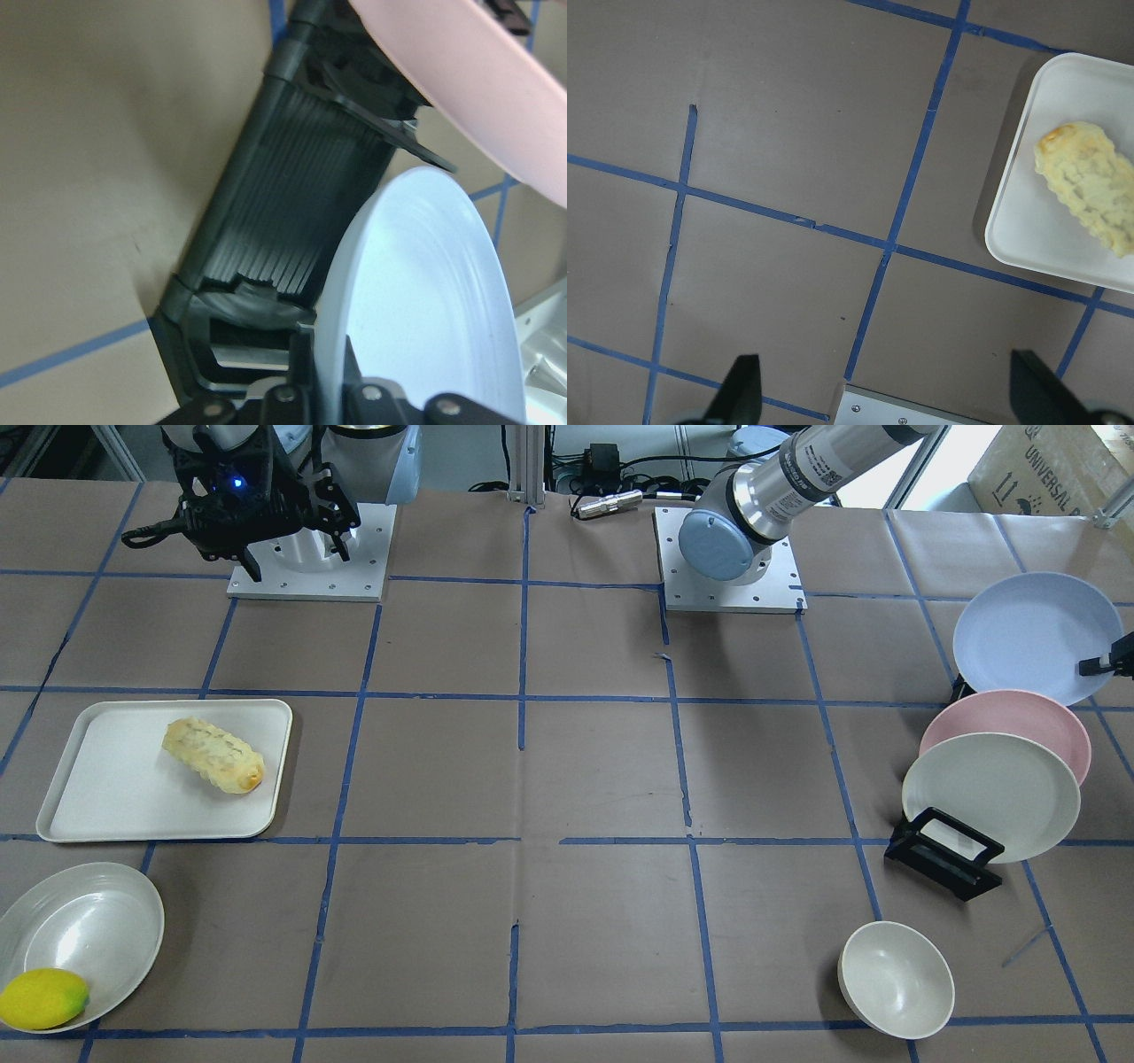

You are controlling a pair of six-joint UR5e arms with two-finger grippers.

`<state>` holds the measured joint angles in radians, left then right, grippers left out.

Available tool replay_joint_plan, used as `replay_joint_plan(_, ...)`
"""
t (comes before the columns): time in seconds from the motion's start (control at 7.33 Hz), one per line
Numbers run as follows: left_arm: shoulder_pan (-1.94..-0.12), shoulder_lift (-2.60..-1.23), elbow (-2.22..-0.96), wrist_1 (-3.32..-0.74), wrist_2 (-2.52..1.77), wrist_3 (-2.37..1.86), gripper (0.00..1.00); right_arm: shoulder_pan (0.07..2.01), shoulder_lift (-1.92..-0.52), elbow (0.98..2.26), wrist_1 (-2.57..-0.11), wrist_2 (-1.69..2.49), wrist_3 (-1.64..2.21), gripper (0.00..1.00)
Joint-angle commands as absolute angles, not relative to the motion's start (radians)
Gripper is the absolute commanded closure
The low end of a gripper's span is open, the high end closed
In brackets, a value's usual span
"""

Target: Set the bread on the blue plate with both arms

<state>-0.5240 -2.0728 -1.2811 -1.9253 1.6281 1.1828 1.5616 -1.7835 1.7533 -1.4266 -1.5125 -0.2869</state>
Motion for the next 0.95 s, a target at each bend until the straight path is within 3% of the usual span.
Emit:
replay_joint_plan(0.0,-0.531,-1.934,-1.392,-1.93,1.626,1.139,0.85,1.562,-1.783,1.753,-1.427,-1.513,-0.287,0.0)
replay_joint_plan(0.82,-0.808,-1.695,-1.606,-1.933,1.497,0.898,0.85,1.562,-1.784,1.753,-1.433,-1.514,-0.304,0.0)
